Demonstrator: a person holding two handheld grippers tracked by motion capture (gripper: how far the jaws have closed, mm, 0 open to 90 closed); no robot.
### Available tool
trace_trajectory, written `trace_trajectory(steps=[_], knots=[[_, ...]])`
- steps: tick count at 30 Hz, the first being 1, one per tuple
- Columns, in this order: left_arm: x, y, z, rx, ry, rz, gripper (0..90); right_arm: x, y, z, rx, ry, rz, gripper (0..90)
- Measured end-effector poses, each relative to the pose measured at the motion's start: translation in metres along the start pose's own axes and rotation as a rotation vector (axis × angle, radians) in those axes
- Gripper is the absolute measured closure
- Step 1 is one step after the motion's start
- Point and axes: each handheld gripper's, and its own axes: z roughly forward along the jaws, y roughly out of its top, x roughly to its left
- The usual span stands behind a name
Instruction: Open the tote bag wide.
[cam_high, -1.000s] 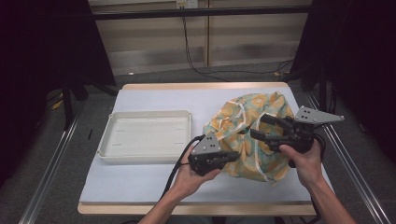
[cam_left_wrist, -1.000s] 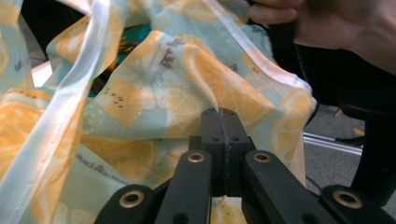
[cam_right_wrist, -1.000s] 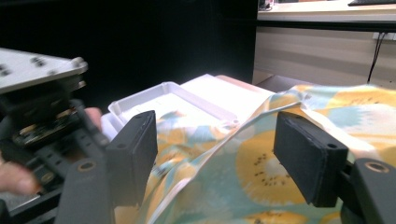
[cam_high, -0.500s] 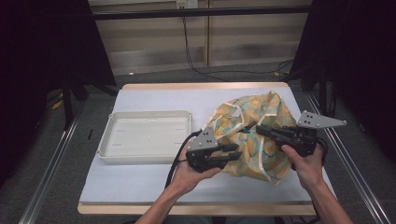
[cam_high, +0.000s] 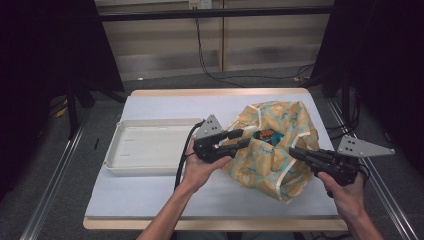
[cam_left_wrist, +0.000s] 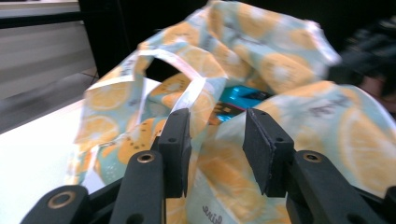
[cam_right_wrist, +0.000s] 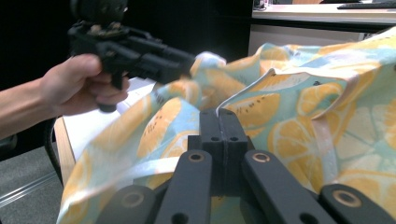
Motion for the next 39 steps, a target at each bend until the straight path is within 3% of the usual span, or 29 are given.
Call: trace_trajectory(steps=[3,7,12,15,16,18,20,22,26,28,30,33,34,37,38,39], knots=[[0.010,0.004,0.004,0.002,0.046,-0.020,63.1,0.002,-0.003,-0.008,0.004,-0.005,-0.005,90.0],[0.020,0.005,0.009,0.004,0.066,-0.044,63.3,0.007,-0.006,-0.016,0.007,-0.015,-0.013,90.0],[0.023,0.002,0.016,0.064,0.096,0.008,59.6,0.012,-0.014,-0.029,0.028,-0.021,-0.015,90.0],[0.028,-0.003,0.015,0.074,0.104,-0.012,60.1,0.014,-0.019,-0.037,0.040,-0.036,-0.021,90.0],[0.030,-0.005,0.016,0.084,0.108,-0.013,65.6,0.014,-0.024,-0.042,0.045,-0.051,-0.018,90.0],[0.034,-0.010,0.018,0.111,0.100,-0.009,67.9,0.014,-0.027,-0.045,0.050,-0.056,-0.013,90.0],[0.036,-0.014,0.018,0.113,0.065,-0.017,86.4,0.013,-0.034,-0.052,0.055,-0.063,-0.004,90.0],[0.036,-0.017,0.018,0.107,0.052,-0.022,90.0,0.015,-0.038,-0.056,0.071,-0.067,-0.009,90.0],[0.041,-0.022,0.015,0.109,0.056,-0.050,90.0,0.014,-0.043,-0.066,0.066,-0.084,0.000,90.0],[0.047,-0.023,0.009,0.105,0.094,-0.069,90.0,0.013,-0.045,-0.067,0.070,-0.083,-0.003,90.0],[0.055,-0.026,0.003,0.093,0.098,-0.100,90.0,0.012,-0.050,-0.069,0.096,-0.101,-0.011,90.0],[0.060,-0.034,-0.001,0.097,0.105,-0.120,90.0,0.009,-0.059,-0.069,0.117,-0.113,0.012,90.0],[0.060,-0.037,-0.001,0.099,0.106,-0.122,90.0,0.007,-0.066,-0.064,0.147,-0.117,0.030,90.0],[0.058,-0.042,0.000,0.097,0.091,-0.126,89.9,0.005,-0.068,-0.061,0.164,-0.125,0.036,90.0],[0.056,-0.042,0.000,0.092,0.073,-0.129,80.0,0.005,-0.065,-0.062,0.153,-0.119,0.051,87.5],[0.053,-0.041,0.000,0.089,0.065,-0.126,80.0,0.005,-0.065,-0.062,0.153,-0.119,0.051,87.5]])
